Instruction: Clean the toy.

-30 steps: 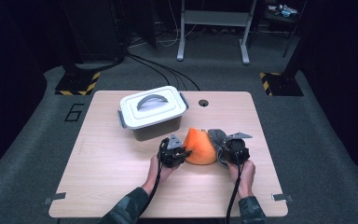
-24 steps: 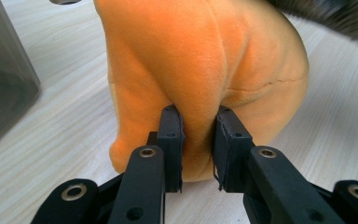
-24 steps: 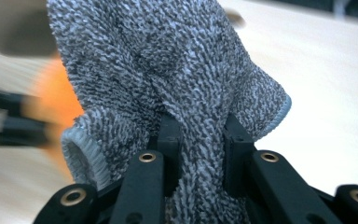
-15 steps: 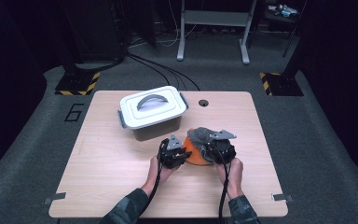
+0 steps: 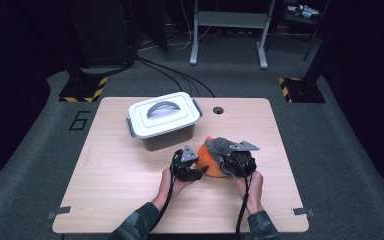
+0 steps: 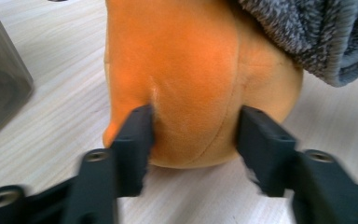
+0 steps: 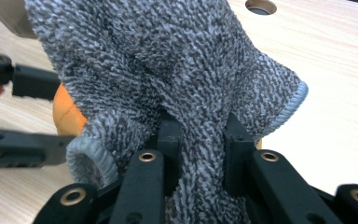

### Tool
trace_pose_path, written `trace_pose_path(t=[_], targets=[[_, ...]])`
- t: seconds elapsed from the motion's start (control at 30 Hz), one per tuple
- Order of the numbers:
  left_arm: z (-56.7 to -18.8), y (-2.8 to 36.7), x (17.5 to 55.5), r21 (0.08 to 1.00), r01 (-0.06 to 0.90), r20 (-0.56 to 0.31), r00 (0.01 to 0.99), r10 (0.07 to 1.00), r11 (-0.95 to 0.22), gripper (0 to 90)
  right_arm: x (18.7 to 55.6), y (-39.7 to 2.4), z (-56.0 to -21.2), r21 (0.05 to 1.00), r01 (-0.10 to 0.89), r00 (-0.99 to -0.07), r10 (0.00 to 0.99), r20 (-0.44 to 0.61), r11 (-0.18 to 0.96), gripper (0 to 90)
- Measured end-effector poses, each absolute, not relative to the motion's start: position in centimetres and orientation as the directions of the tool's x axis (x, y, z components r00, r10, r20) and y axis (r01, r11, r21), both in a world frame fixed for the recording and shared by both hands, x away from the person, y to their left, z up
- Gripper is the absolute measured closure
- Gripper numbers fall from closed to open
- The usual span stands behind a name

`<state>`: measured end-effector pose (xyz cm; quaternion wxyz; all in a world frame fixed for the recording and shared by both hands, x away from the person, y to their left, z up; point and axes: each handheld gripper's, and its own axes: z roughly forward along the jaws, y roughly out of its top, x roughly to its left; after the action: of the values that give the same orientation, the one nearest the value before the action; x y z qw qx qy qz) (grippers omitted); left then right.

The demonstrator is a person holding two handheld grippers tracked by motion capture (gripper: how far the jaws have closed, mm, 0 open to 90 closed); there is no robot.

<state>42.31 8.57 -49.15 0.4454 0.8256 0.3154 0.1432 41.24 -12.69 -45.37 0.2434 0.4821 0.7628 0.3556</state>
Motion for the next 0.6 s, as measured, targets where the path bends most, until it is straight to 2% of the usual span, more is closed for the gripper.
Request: trace_pose_path(t=[0.07, 0.2, 0.43, 0.5, 0.6], targets=[[-49.2, 8.3, 42.2, 0.826, 0.388, -0.035, 0.76, 0.649, -0.409, 66.6, 41.4, -13.0, -45.5, 0.778, 0.57, -0.412, 0.911, -0.008, 0.265, 73.5], [-49.0, 8.3, 42.1, 0.825, 0.384, -0.03, 0.763, 0.646, -0.414, 74.7, 41.7, -13.5, -45.3, 0.784, 0.57, -0.408, 0.913, 0.009, 0.247, 73.3], [-48.8, 8.3, 42.1, 0.822, 0.395, -0.047, 0.765, 0.643, -0.409, 77.3, 41.1, -14.0, -43.0, 0.802, 0.549, -0.368, 0.929, -0.022, 0.236, 73.1], [-48.8, 8.3, 42.1, 0.825, 0.402, -0.058, 0.759, 0.648, -0.398, 77.6, 40.6, -13.1, -41.9, 0.816, 0.513, -0.398, 0.916, -0.049, 0.267, 73.1], [-48.8, 8.3, 42.1, 0.825, 0.399, -0.053, 0.759, 0.648, -0.4, 78.3, 41.0, -11.3, -42.2, 0.791, 0.523, -0.436, 0.897, -0.072, 0.318, 73.1]])
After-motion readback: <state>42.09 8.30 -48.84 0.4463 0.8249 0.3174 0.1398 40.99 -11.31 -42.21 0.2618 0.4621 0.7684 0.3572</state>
